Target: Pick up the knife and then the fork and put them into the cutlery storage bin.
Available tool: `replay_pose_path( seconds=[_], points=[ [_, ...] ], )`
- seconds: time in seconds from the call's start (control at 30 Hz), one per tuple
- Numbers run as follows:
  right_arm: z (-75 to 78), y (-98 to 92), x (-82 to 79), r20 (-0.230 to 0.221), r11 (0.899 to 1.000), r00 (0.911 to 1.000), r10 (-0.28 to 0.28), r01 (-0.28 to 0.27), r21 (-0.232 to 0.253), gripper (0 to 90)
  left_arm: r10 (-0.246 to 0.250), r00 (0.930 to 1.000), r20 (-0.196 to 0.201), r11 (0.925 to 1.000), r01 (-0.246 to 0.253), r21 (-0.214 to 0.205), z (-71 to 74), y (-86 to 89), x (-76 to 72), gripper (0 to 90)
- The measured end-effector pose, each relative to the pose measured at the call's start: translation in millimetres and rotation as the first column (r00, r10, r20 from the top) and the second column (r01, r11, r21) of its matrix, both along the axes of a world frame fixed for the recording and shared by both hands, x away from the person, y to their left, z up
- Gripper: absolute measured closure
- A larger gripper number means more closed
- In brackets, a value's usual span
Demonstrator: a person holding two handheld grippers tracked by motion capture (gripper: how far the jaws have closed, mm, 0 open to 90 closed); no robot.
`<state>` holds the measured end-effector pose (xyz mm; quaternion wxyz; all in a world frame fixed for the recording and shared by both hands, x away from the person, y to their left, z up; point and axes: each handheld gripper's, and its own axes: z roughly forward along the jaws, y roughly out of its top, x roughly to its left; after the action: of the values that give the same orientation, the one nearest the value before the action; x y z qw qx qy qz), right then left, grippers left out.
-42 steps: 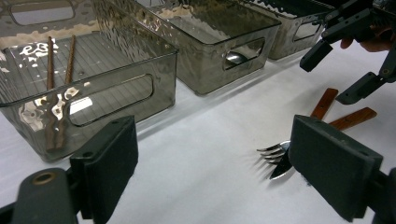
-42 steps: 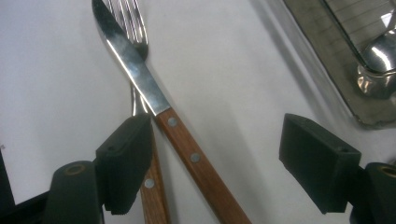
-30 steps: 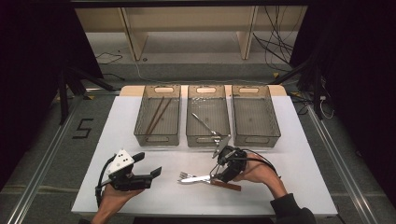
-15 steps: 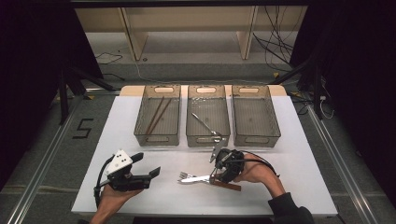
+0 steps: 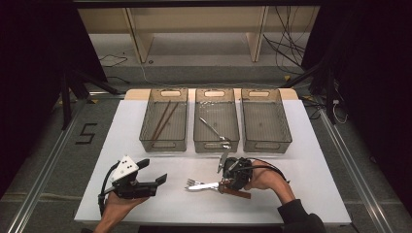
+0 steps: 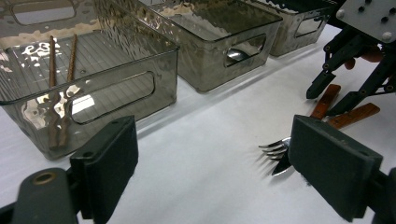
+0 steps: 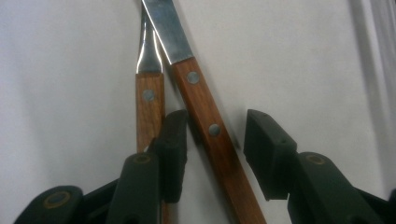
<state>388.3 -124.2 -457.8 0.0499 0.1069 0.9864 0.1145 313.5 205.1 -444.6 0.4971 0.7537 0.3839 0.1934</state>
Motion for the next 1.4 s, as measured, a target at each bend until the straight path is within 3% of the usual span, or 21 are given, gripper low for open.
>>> replay_pose_path(
  seconds=[0.3,0.53,0.97,1.4],
  points=[
    [0.4,3.0,2.9,-0.038,1.000,0.9992,0.009,-0.010,-0.017,65.5,-0.003,1.0000,-0.002,1.0000,0.003,0.003,-0.3,-1.4,0.2,15.4],
    [0.8,5.8,2.9,-0.042,0.999,0.9990,0.017,-0.018,-0.034,66.9,-0.003,1.0000,-0.002,1.0000,0.003,0.004,-0.3,-1.4,0.1,15.4],
    [1.8,13.1,-1.8,-0.019,0.992,0.9961,0.086,-0.088,-0.086,71.4,-0.002,1.0000,0.000,1.0000,0.002,0.004,-0.3,-1.4,-0.1,15.4],
    [1.7,13.8,-7.2,0.012,0.984,0.9881,0.153,-0.151,-0.094,75.3,-0.003,1.0000,-0.001,1.0000,0.003,0.002,-0.2,-1.7,-0.3,15.4]
  ],
)
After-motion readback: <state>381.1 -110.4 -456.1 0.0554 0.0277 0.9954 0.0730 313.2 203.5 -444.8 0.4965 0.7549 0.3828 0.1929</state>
